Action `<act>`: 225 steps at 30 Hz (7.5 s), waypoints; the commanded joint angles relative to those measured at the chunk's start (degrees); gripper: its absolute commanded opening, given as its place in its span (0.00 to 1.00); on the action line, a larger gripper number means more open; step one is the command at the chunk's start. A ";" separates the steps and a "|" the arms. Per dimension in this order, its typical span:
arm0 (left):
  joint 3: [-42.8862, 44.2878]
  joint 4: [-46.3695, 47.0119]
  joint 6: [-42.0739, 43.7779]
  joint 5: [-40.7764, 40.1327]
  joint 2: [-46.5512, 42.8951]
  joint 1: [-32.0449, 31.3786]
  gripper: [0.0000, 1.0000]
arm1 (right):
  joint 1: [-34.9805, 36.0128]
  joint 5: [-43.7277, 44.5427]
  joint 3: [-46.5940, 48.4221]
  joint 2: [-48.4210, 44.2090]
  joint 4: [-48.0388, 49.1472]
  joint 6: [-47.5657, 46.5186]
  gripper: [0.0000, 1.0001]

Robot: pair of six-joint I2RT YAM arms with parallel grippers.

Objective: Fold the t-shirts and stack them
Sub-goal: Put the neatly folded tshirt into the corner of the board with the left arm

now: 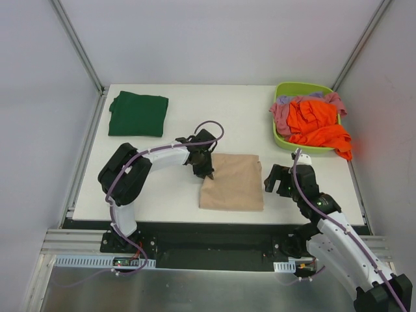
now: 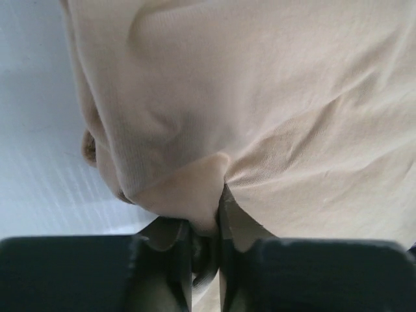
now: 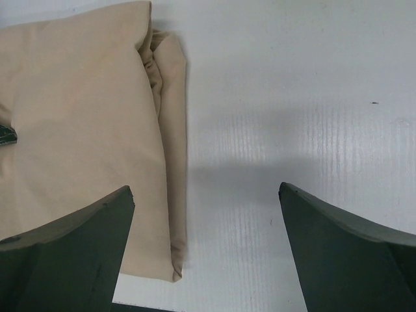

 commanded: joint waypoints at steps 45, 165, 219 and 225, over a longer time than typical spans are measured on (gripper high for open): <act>42.48 5.24 69.04 -44.99 10.71 26.20 0.00 | -1.16 0.32 1.81 0.29 5.57 -10.78 0.96; 50.21 -7.15 59.29 -30.05 29.34 32.53 0.40 | -1.25 3.39 2.33 0.82 3.81 -10.26 0.96; 54.86 -7.50 56.30 -33.98 22.04 31.48 0.00 | -1.34 3.31 2.33 0.90 3.81 -9.99 0.96; 61.55 -7.15 55.95 -41.82 22.13 31.83 0.00 | -1.25 3.30 2.34 0.90 3.72 -10.08 0.96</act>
